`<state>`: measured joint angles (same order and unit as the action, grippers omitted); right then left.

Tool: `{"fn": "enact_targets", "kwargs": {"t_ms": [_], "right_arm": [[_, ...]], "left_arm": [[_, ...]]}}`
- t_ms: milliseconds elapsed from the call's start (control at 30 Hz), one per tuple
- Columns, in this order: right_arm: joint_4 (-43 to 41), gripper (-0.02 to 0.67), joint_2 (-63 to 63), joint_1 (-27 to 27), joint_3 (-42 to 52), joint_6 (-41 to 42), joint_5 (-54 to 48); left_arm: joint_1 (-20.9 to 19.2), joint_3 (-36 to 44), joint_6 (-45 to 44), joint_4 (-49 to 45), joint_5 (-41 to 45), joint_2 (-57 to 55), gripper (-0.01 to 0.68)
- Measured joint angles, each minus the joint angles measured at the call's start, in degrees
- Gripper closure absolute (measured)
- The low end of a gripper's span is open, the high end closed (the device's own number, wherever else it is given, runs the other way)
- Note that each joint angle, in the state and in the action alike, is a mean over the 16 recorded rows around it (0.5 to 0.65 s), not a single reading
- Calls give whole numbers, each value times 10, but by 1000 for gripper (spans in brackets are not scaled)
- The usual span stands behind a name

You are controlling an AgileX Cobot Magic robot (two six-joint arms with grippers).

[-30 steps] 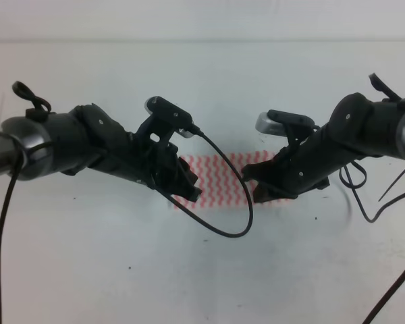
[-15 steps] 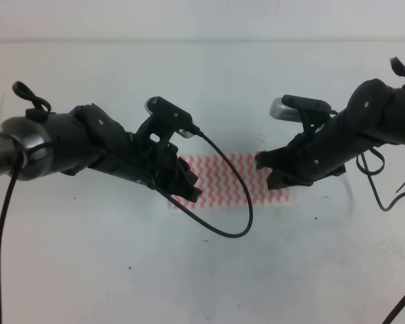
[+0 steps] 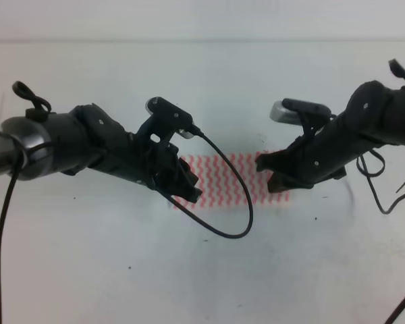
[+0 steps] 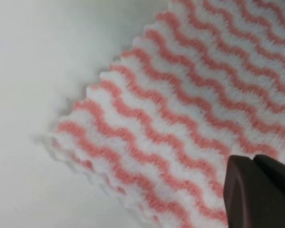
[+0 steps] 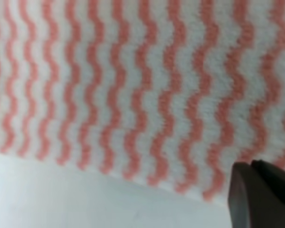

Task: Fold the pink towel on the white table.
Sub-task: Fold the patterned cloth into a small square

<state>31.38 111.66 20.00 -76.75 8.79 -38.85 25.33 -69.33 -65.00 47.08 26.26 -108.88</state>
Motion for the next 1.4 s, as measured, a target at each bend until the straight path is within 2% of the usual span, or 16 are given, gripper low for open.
{"fn": "enact_targets", "kwargs": {"t_ms": [267, 633, 800, 1067, 1233, 1400], "right_arm": [[-35, 667, -44, 0, 0, -20, 4], [-134, 667, -85, -19, 0, -105, -3], [-152, 667, -88, -32, 0, -128, -4], [-125, 658, -87, -41, 1, -131, 8], [-95, 587, -80, -40, 1, -125, 13], [-58, 487, -65, -40, 0, -112, 12]], "left_arm": [[0, 0, -1, 9, -21, 0, 677], [0, 24, -37, 61, -57, 28, 677], [0, 52, -94, 124, -84, 56, 677], [0, 86, -241, 295, -99, 66, 677], [-1, 89, -322, 400, -87, 47, 677], [-4, 84, -371, 469, -76, 28, 677]]}}
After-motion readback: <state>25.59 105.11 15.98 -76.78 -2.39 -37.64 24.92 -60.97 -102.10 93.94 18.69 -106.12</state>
